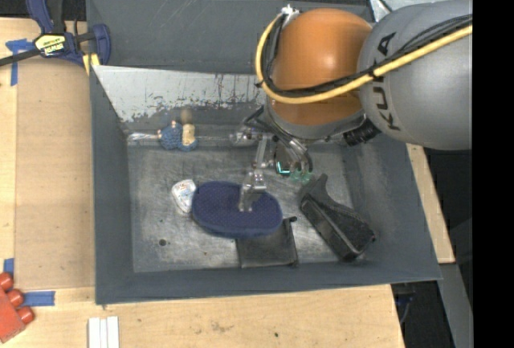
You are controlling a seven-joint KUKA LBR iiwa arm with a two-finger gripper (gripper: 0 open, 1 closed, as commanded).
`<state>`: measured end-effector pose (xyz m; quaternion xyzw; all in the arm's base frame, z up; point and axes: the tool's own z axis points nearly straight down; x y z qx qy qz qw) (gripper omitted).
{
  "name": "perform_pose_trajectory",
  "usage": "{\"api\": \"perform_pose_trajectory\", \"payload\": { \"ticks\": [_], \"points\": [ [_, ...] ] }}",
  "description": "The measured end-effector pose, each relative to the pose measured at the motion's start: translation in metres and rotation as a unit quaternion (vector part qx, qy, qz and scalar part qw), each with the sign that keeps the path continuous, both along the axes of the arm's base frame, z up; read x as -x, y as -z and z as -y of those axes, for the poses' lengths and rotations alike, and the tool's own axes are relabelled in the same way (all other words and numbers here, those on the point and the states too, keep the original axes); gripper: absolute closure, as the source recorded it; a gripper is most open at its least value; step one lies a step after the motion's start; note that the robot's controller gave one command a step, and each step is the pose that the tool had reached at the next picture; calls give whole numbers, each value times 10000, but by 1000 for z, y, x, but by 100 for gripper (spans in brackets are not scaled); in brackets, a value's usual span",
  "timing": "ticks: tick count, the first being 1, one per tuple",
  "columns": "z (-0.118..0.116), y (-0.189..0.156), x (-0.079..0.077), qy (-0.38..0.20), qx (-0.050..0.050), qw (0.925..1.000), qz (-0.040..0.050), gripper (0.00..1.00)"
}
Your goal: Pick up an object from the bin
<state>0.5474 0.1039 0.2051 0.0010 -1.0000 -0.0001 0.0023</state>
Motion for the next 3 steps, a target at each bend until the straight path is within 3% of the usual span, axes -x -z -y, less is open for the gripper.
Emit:
{"api": "perform_pose_trajectory", "payload": {
  "ticks": [1, 2, 3],
  "points": [
    [4, 121, -25, -1885, -20, 9821, 4, 0],
    [5, 118, -25, -1876, -14, 9823, 3, 100],
    [5, -19, -30, -2001, 0, 9797, 86, 100]
  ]
}}
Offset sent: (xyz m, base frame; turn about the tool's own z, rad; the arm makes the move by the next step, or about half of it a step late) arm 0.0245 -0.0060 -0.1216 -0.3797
